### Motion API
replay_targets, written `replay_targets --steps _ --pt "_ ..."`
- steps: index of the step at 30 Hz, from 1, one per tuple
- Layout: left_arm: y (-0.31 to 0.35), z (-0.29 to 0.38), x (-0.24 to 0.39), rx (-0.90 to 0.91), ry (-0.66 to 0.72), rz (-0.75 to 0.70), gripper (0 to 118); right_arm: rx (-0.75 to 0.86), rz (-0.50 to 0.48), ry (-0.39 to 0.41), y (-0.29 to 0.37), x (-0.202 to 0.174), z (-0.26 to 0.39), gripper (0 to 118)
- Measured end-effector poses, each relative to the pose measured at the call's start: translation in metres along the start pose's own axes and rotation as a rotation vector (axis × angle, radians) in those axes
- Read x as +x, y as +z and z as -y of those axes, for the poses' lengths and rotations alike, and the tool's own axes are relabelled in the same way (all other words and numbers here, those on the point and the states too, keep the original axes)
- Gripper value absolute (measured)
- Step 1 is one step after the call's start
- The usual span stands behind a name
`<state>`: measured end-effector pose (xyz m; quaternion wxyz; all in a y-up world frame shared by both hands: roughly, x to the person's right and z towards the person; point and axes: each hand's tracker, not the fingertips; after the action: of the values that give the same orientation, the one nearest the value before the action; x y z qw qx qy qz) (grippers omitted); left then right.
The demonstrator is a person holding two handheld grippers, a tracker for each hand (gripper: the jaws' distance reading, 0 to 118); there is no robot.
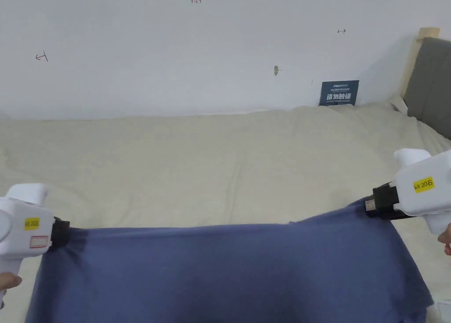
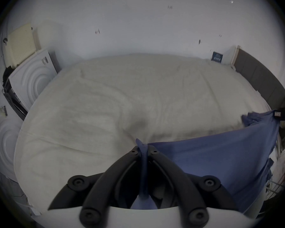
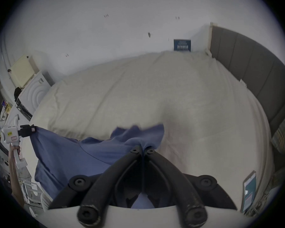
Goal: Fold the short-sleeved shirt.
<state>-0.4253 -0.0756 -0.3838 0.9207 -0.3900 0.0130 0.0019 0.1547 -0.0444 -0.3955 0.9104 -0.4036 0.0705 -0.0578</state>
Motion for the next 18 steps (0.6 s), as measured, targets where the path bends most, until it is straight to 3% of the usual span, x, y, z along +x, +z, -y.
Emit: replay_targets --steps 7,10,16,17,18 --pt "0.083 0.071 -0.004 0.057 0.01 0.039 6 0.05 -0.028 -0.024 0.087 -0.001 0.093 0" --pt "0.09 0.117 -0.006 0.022 0.041 0.051 6 -0.017 -0.034 -0.067 0.088 0.004 0.148 0" --pt "0.061 0.187 -0.013 -0.125 0.08 0.084 6 -0.129 -0.019 -0.076 0.051 0.006 0.235 1" --pt "0.059 0.192 -0.014 -0.14 0.082 0.085 6 -0.122 -0.005 -0.061 0.048 0.004 0.242 4" --pt "0.06 0.195 -0.016 -0.141 0.093 0.094 6 -0.11 0.002 -0.057 0.046 0.006 0.245 18"
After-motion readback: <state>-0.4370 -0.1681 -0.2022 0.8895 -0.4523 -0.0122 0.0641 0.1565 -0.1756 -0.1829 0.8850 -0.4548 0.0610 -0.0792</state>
